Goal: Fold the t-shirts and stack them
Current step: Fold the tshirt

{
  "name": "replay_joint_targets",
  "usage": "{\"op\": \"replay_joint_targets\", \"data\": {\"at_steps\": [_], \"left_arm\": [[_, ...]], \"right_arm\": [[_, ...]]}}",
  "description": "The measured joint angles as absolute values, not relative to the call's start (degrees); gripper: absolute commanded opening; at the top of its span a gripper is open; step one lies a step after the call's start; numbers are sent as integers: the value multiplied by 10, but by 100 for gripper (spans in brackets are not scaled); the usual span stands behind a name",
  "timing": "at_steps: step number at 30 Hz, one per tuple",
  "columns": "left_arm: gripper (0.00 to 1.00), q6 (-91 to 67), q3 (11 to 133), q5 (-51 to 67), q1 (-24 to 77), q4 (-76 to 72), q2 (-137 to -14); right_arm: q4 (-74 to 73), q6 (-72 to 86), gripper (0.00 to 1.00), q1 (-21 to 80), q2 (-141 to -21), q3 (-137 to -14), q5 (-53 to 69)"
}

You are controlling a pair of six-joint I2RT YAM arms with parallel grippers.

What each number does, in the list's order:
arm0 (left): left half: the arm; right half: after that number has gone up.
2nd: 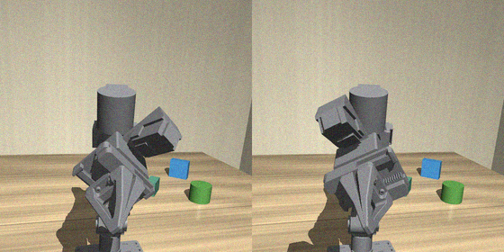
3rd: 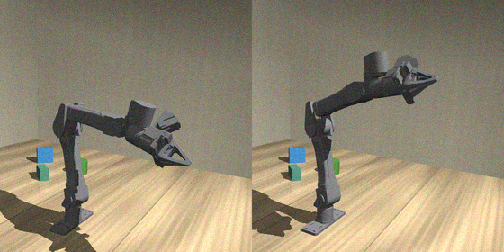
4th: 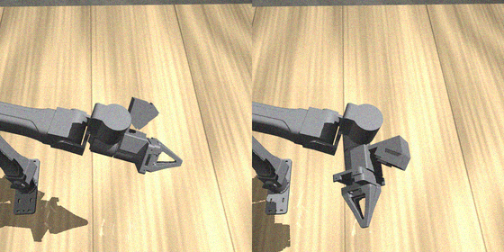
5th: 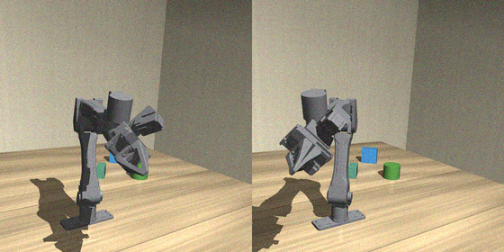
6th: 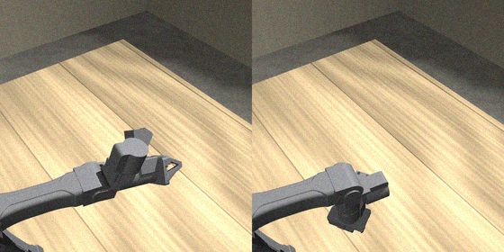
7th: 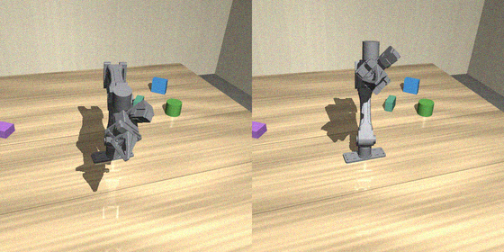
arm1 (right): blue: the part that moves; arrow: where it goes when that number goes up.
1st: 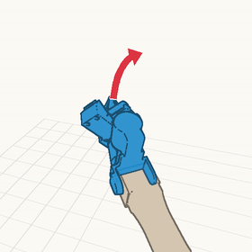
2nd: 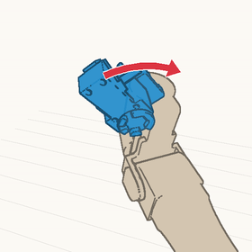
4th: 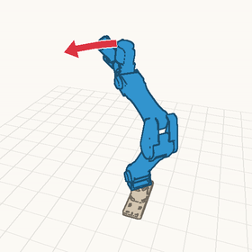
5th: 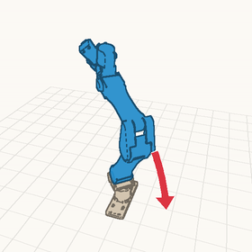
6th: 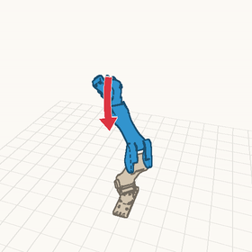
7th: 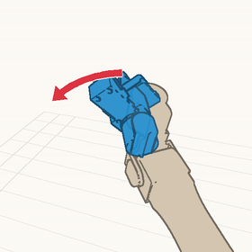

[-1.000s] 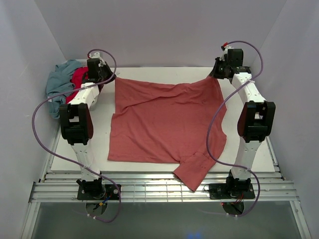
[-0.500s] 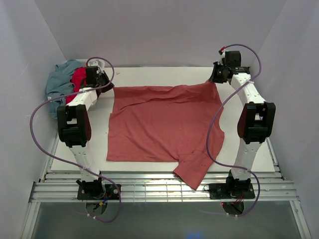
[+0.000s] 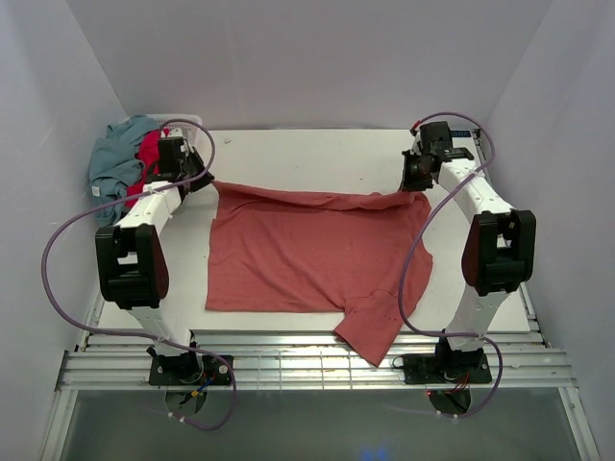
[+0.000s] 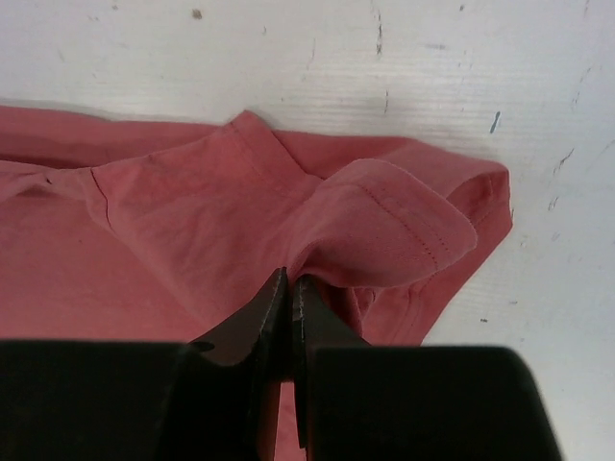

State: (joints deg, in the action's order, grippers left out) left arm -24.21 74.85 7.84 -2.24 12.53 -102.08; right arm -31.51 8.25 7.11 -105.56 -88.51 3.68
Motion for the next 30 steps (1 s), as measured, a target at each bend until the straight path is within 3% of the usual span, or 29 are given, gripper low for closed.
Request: {"op": "replay_joint_targets", "data": {"at_steps": [8,18,19,21,23,25,28,30], "left_arm": [[0,-259,690,44,-22,147,-957],[0,-264,669,28,-22,215,-963],[0,-265,669,27,-22,224,-969],[17,-266,669,23,-22,241,-983],[40,-267,670,18,-22,262,-1000],[48,-268,670,7,-21,284,-1007],[49,-270,670,-10,-21,303,-1003],[42,-271,670,-19,-20,312,-997]], "right_arm": [[-346,81,8,91,-1037,-839,-17],[-392,79,8,103,-1036,-838,-68],[-398,79,14,105,-1037,-838,-72],[-412,81,23,109,-1045,-838,-83],[-429,82,40,114,-1056,-838,-94],[-449,82,55,118,-1067,-838,-105],[-476,80,62,124,-1068,-839,-115],[-487,79,63,126,-1068,-847,-117]]}}
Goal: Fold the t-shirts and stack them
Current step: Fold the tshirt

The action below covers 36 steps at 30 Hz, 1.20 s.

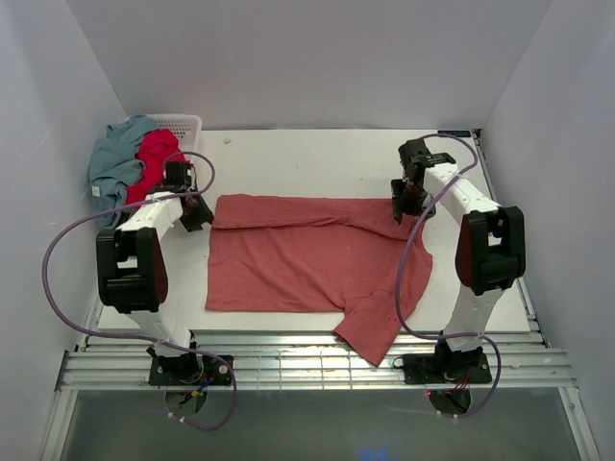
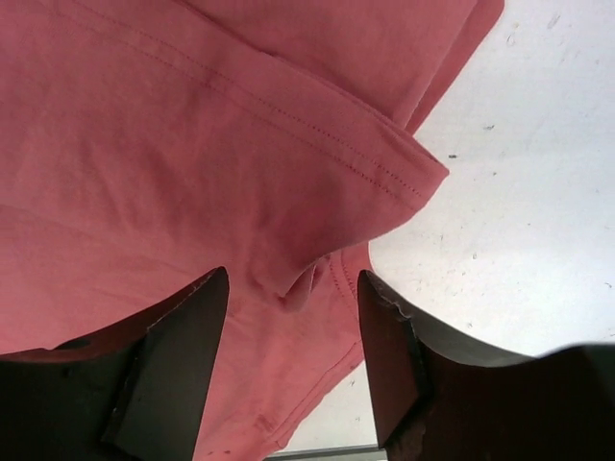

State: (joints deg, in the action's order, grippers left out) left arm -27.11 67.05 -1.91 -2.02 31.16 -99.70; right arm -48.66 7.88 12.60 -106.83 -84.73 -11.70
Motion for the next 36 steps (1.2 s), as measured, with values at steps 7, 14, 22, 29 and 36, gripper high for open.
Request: {"op": "replay_joint_targets", "data": {"at_steps": [7,14,22,29,36], "left_arm": [[0,-296,688,-20,3,282,-968],[0,-308,745,57,54,188,-1030],[3,-316,797,135,117,121,-1121],[0,-326,849,166,168,103,-1164],[0,-333,849,174,172,102,-1164]], "right_arm": [[-462,78,53,129,-1075,-899,-81],[-383,78,54,129,-1143,-940,-11],[-341,70,55,129,-1228,-1001,49],[-337,69,50,129,-1241,-1008,60],[-335,69,43,129,-1241,-1003,70]]}}
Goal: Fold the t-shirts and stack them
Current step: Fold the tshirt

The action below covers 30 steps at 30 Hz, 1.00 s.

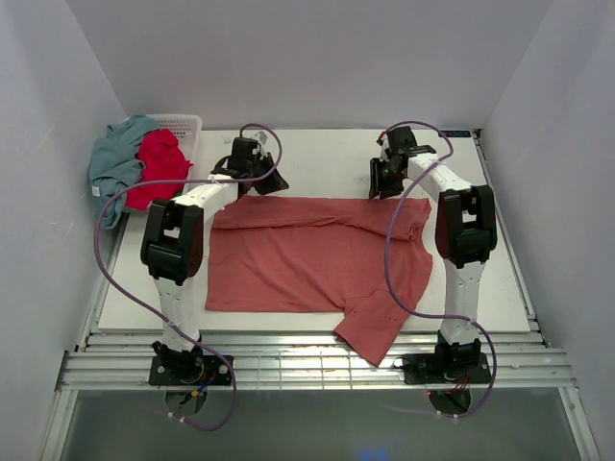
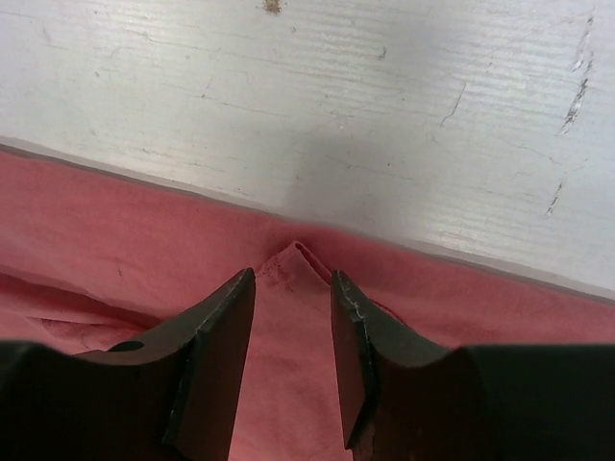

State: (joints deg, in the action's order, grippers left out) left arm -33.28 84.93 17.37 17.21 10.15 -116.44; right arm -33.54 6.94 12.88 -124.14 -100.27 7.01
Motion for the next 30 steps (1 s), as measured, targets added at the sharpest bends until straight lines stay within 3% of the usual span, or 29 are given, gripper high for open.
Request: {"op": "replay_joint_targets", "data": {"at_steps": [5,12,15,20,21,23,30], "left_arm": [[0,-335,849,174,175,101,-1165],[0,-337,848,175,192,101,-1170],[0,-337,848,175,196,101,-1170],[0,-337,847,177,199,101,-1170],[0,-337,847,178,199,100,-1170],[1,-338,847,181,199,100,-1172],[24,-338,847,191,206,101,-1188]], "right_arm": [[-335,69,40,129,-1241,-982,79],[-341,63,11,129,-1241,-962,83],[-341,62,8,129,-1240,-959,83],[-341,58,10,135,-1216,-939,78],[-341,58,19,136,-1208,-936,77],[-339,58,27,139,-1200,-936,75],[-339,55,36,143,-1204,-951,71]]}}
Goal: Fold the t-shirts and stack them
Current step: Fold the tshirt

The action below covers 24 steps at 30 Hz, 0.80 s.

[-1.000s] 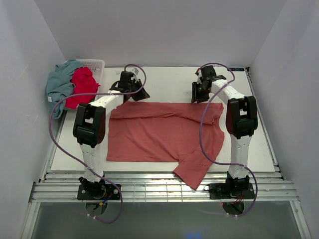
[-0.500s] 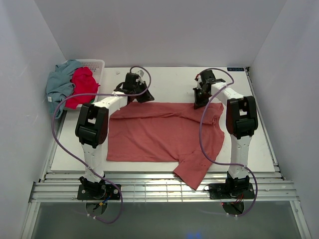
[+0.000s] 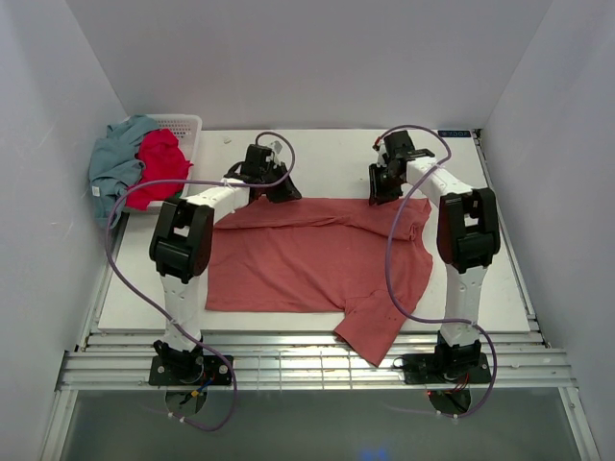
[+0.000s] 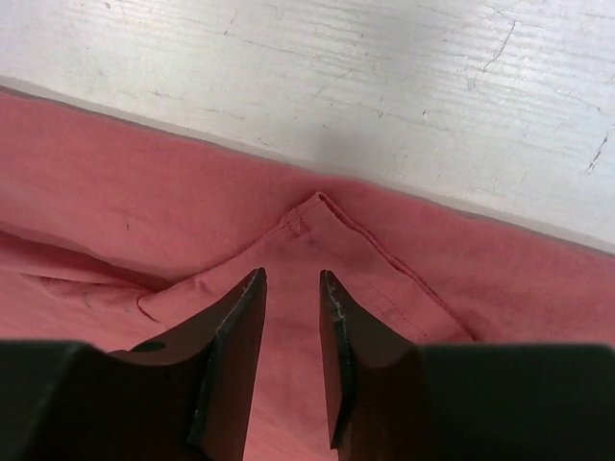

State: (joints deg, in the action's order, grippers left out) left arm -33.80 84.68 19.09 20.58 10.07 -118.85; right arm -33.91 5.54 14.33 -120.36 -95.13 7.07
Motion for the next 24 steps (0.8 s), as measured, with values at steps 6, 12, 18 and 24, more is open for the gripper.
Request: {"op": "replay_joint_targets", "data": {"at_steps": [6,12,18,24], "left_arm": [[24,-337,847,199,229,100,-1195],[22,-337,846,205,246,100,-1198],[20,-337,845,206,250,97,-1210],[20,-339,833,206,250,98,-1217]], "right_arm": [[-335,55,42,143,-1228,-958,63],[-332,55,42,143,-1240,-960,56],[-328,50,17,143,-1242,-963,46],[-326,49,11,143,-1242,-963,44]]}}
